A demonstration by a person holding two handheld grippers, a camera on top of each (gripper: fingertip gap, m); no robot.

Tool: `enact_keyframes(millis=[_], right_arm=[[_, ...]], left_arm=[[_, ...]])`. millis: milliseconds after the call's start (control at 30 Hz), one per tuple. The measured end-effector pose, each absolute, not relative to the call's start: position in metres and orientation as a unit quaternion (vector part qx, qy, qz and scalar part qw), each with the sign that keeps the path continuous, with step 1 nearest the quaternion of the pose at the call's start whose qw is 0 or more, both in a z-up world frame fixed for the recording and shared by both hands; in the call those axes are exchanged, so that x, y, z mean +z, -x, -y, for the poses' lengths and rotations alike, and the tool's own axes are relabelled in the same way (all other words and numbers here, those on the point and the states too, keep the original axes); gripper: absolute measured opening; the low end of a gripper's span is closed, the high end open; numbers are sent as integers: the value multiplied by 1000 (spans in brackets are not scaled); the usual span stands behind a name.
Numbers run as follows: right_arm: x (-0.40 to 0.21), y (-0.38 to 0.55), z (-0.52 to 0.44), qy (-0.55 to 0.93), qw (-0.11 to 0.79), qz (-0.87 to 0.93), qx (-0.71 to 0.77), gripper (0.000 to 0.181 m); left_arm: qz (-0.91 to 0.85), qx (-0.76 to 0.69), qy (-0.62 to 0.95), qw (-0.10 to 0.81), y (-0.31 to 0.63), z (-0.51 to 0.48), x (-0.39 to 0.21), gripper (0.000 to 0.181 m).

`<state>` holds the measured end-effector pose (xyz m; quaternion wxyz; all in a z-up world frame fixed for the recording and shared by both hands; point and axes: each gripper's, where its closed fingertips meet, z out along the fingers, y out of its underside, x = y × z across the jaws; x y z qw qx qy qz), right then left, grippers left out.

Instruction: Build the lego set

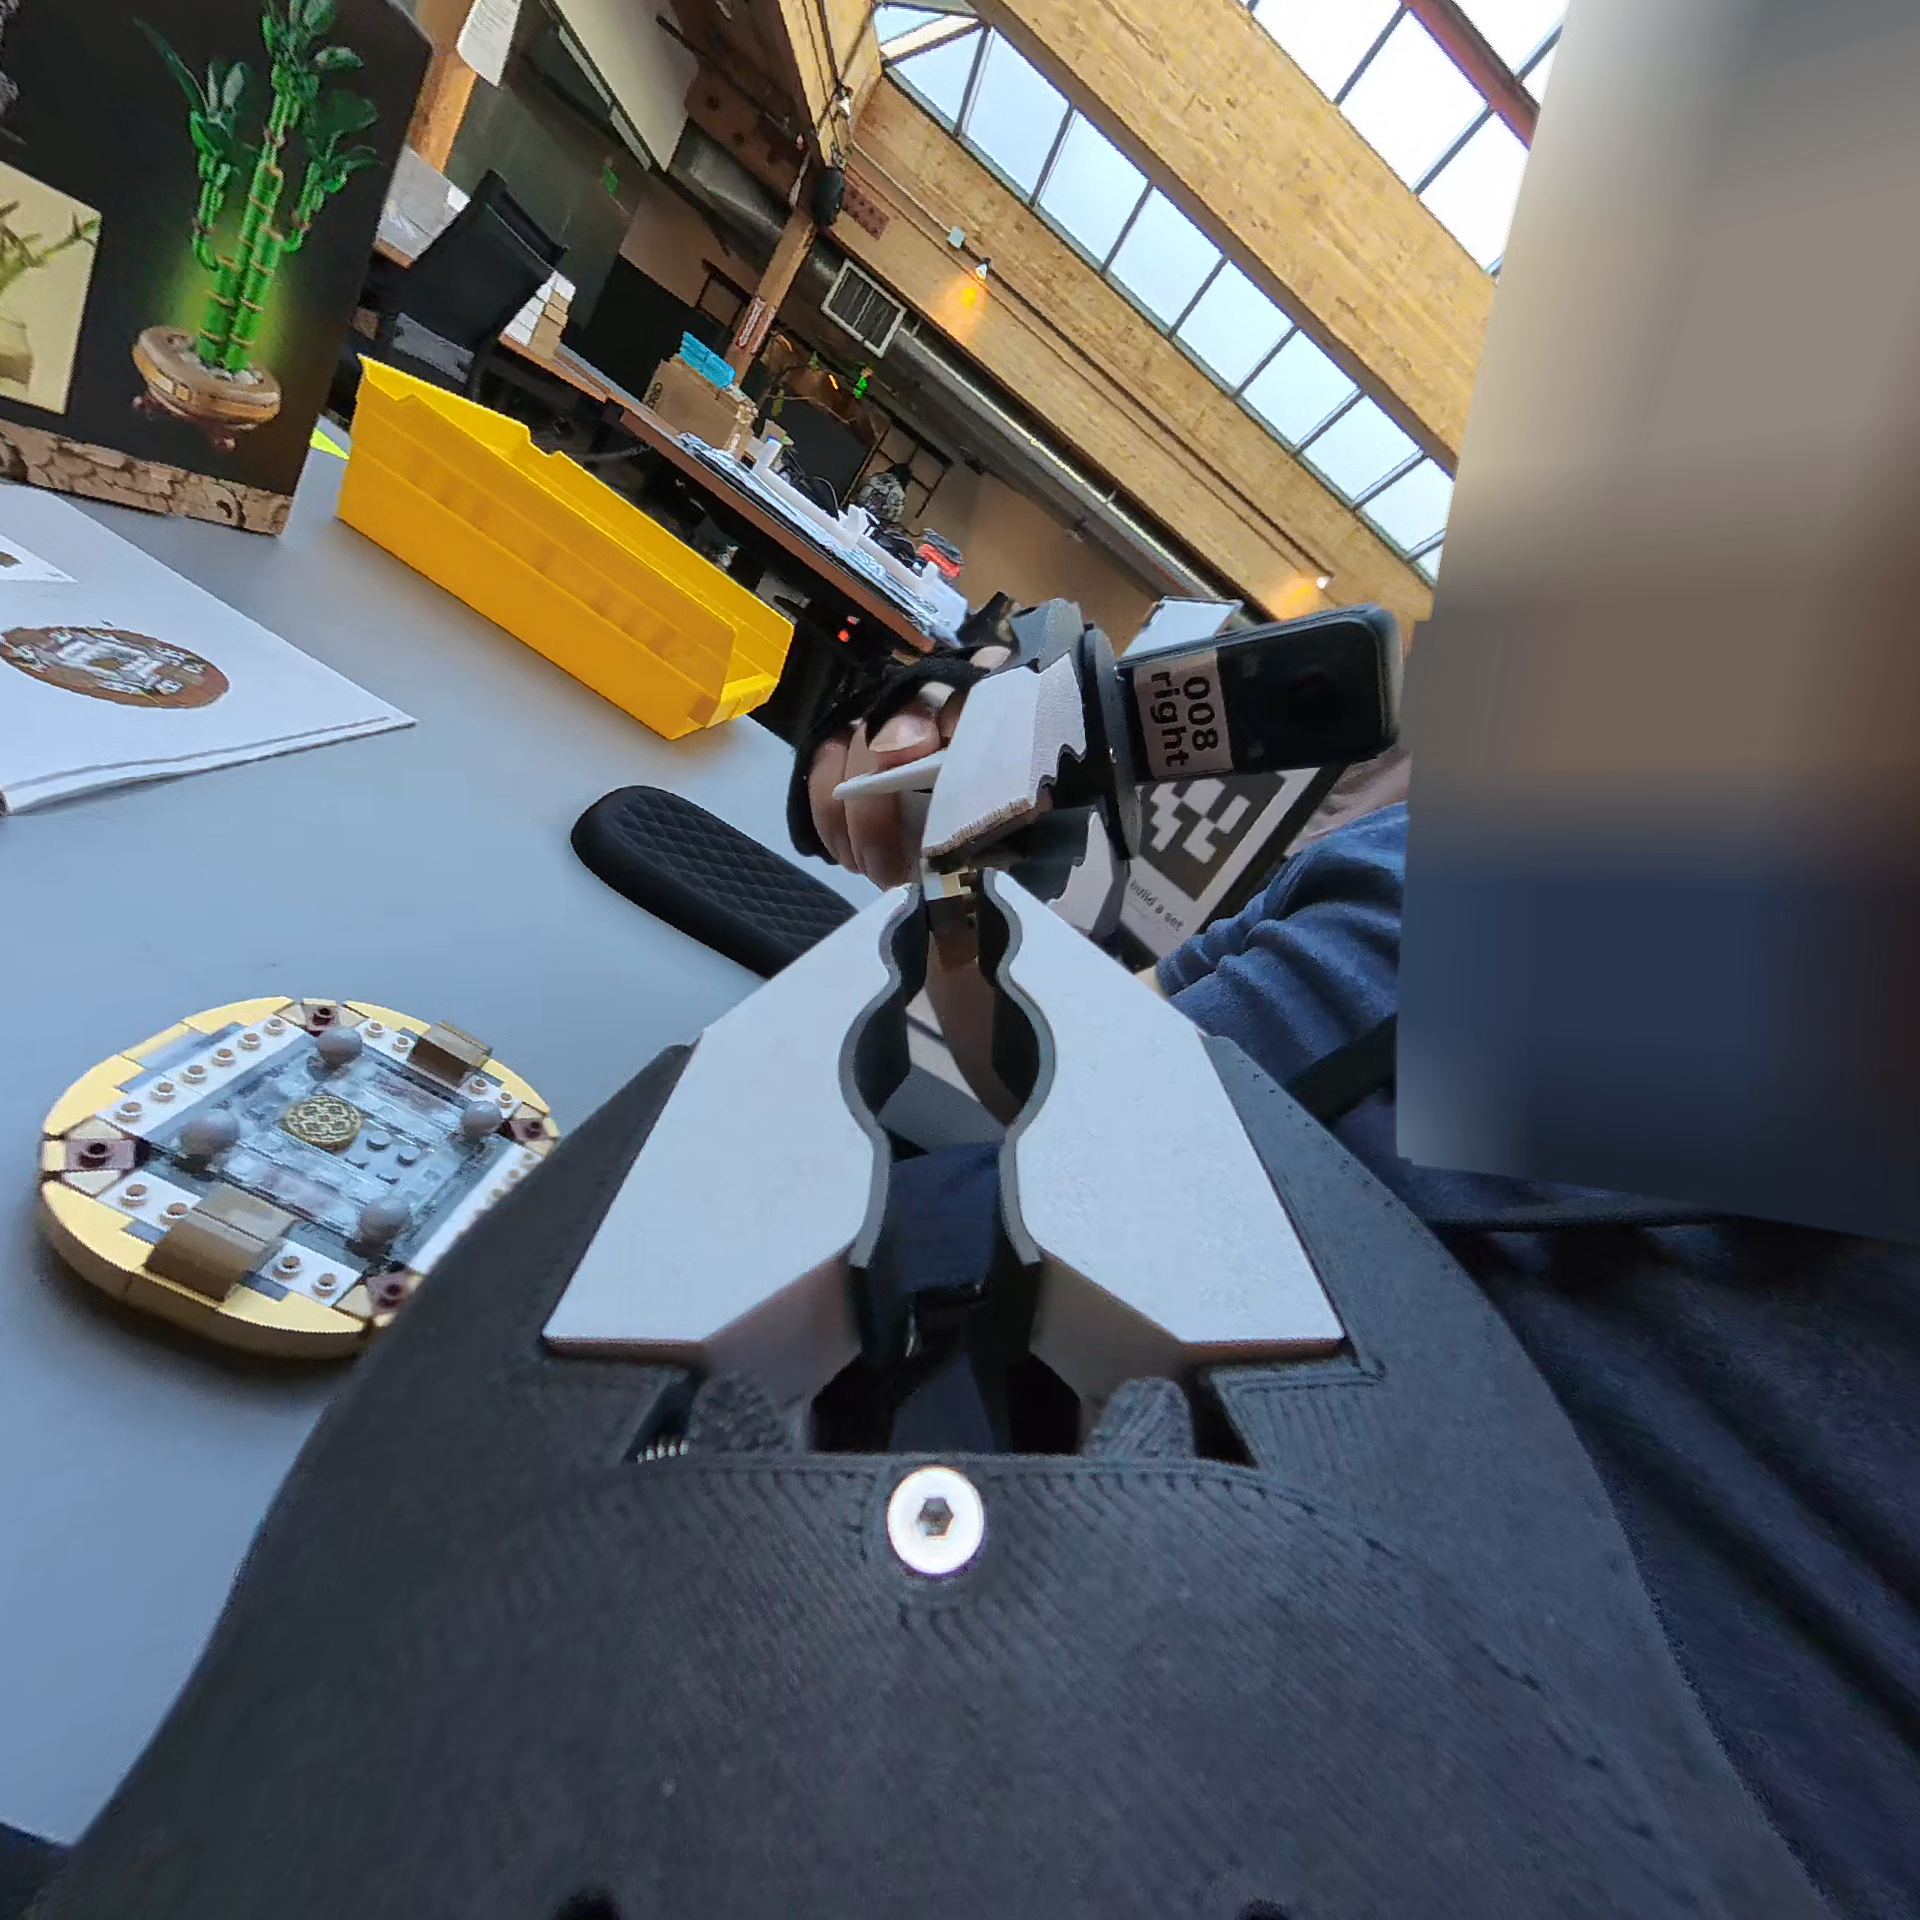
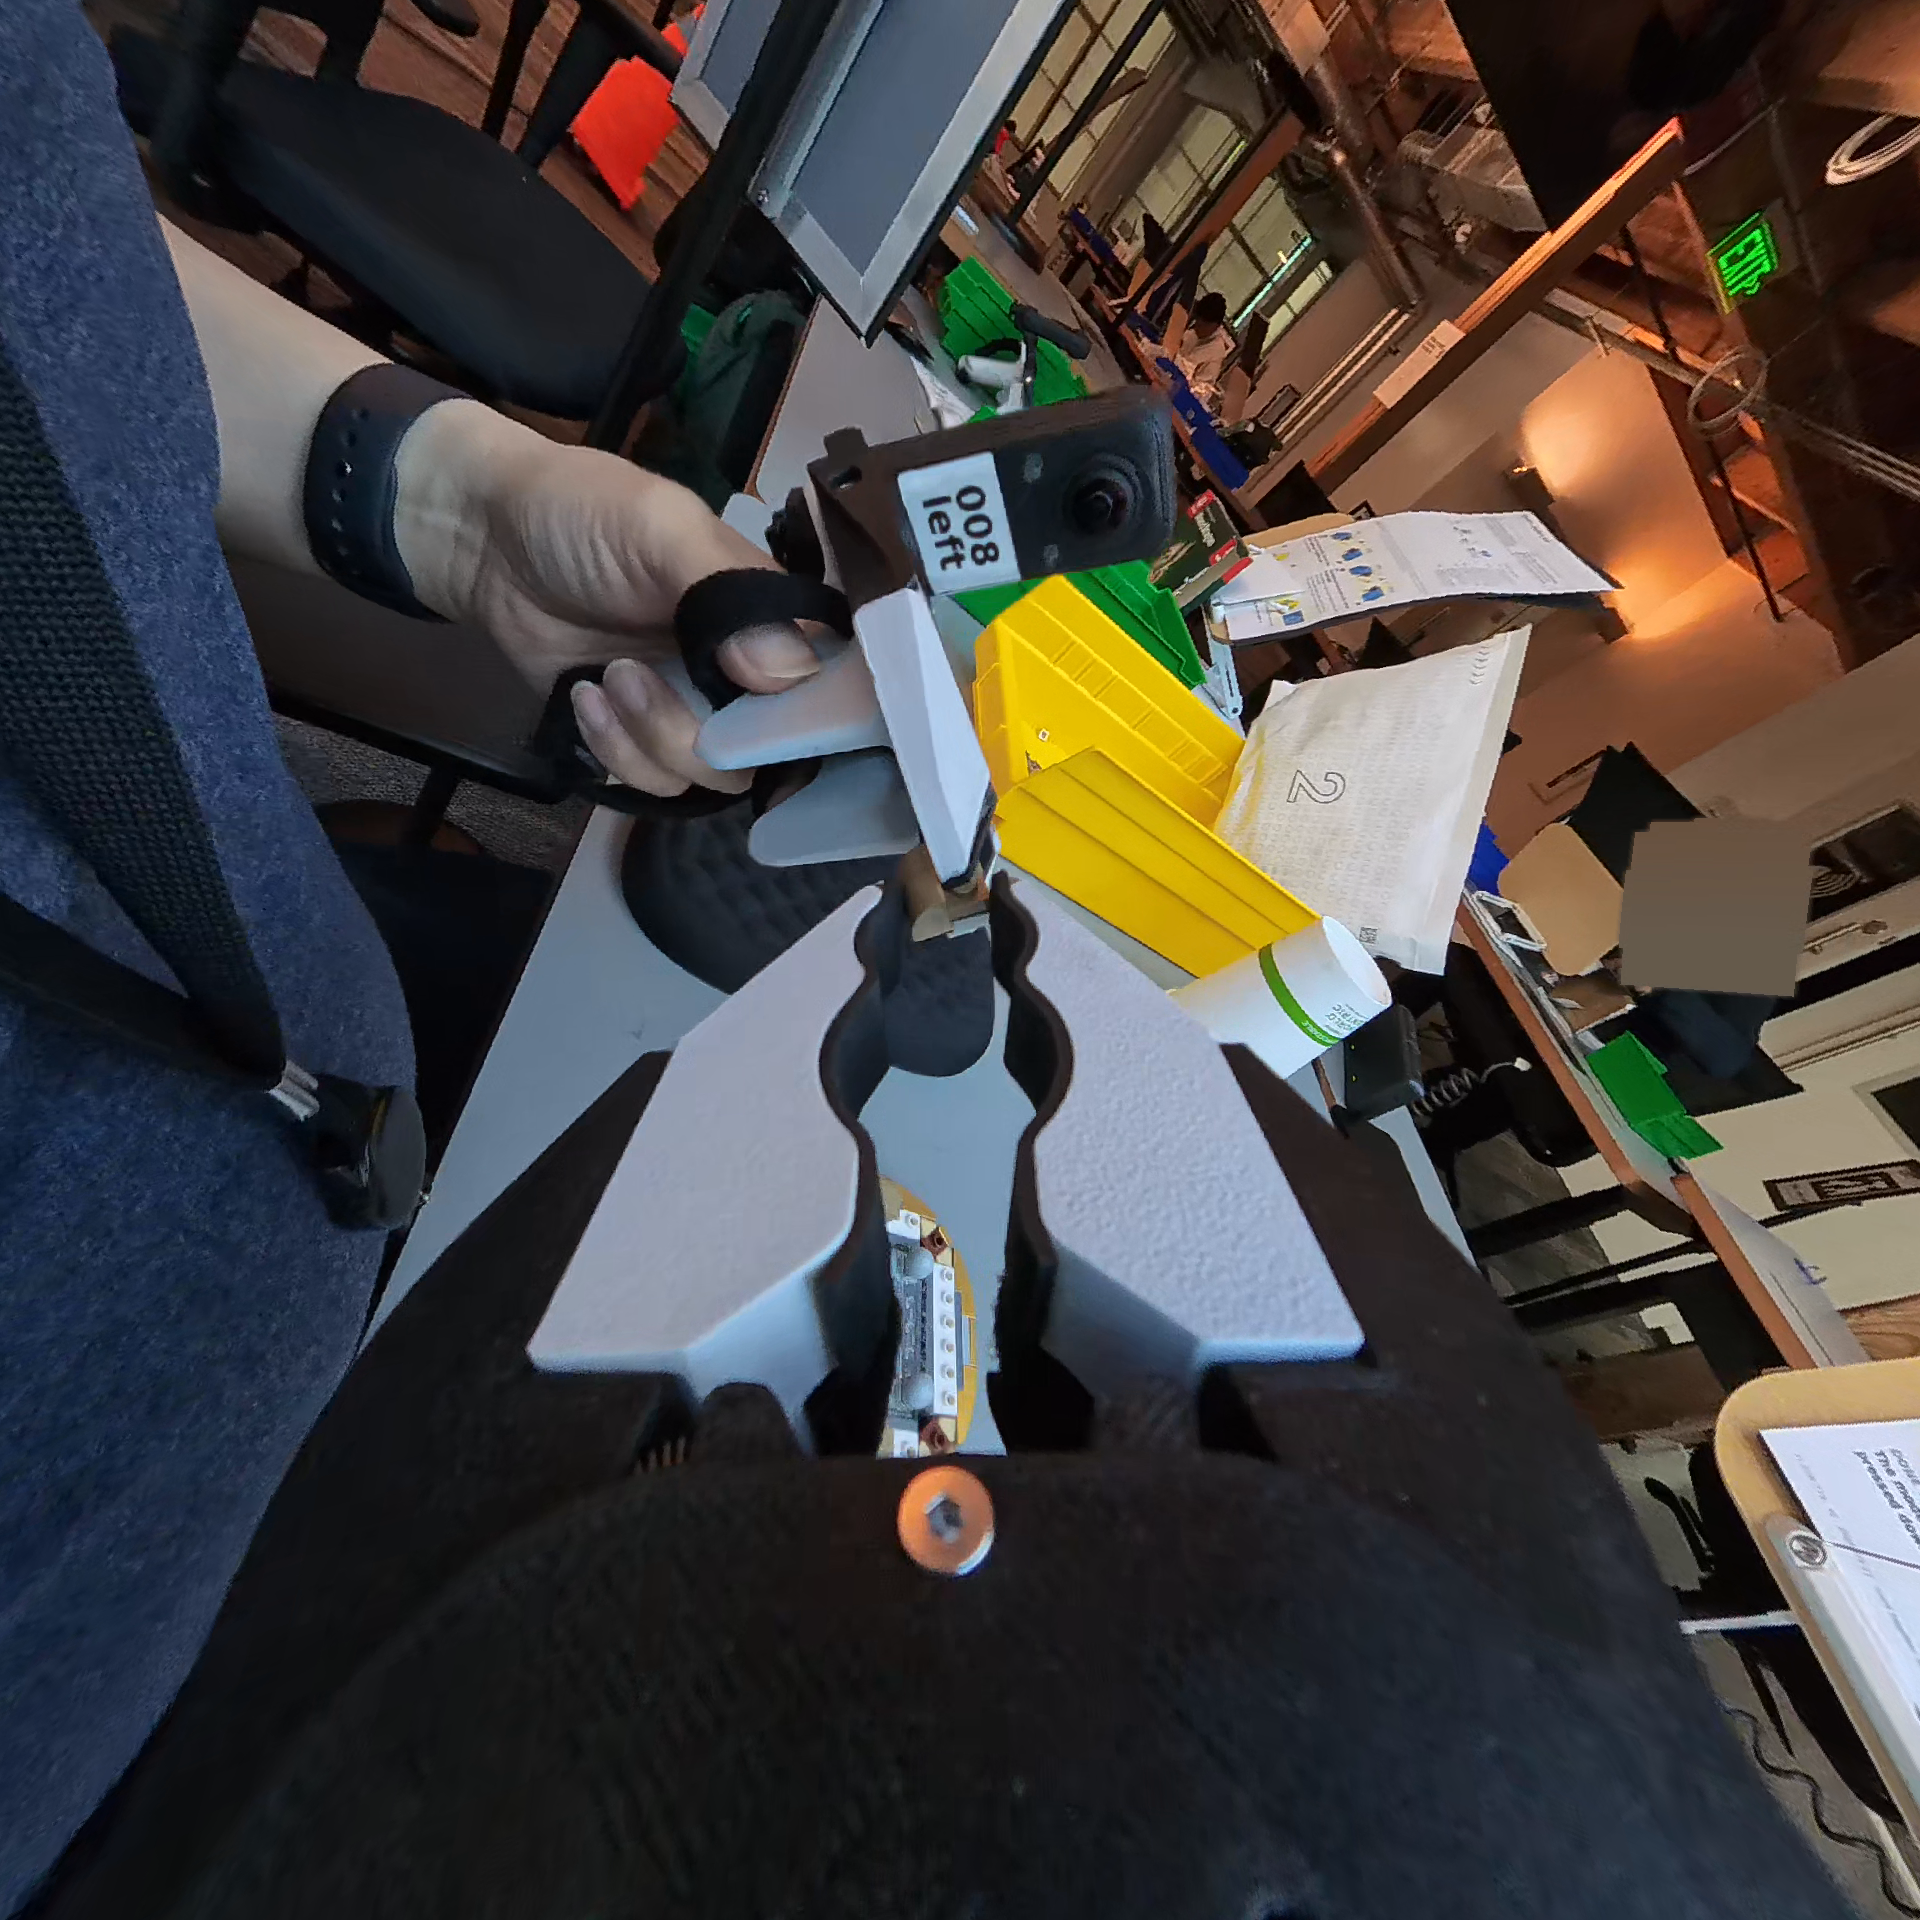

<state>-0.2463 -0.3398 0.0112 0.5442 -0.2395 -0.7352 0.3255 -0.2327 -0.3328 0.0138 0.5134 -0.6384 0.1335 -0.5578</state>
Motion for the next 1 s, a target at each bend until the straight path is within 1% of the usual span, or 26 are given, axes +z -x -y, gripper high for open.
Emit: enact_keyframes(millis=[100,267,400,533,700,867,1000], right_arm=[[18,246,343,236,560,717,342,16],[21,247,344,232,583,708,324,16],[19,246,345,253,560,707,350,16],[16,245,349,270,523,708,389,16],[13,248,345,283,530,706,376,16],[16,252,337,292,559,693,349,16],[15,255,336,302,556,692,346,17]], left_arm=[[-156,-535,635,535,232,336,20,7],[-149,-548,629,530,233,337,23,7],[-147,-557,631,520,233,338,22,7],[-148,-581,638,483,231,342,19,8],[-136,-577,652,473,233,338,15,8],[-93,-593,639,481,238,329,18,8],[-78,-610,629,476,241,328,17,8]])
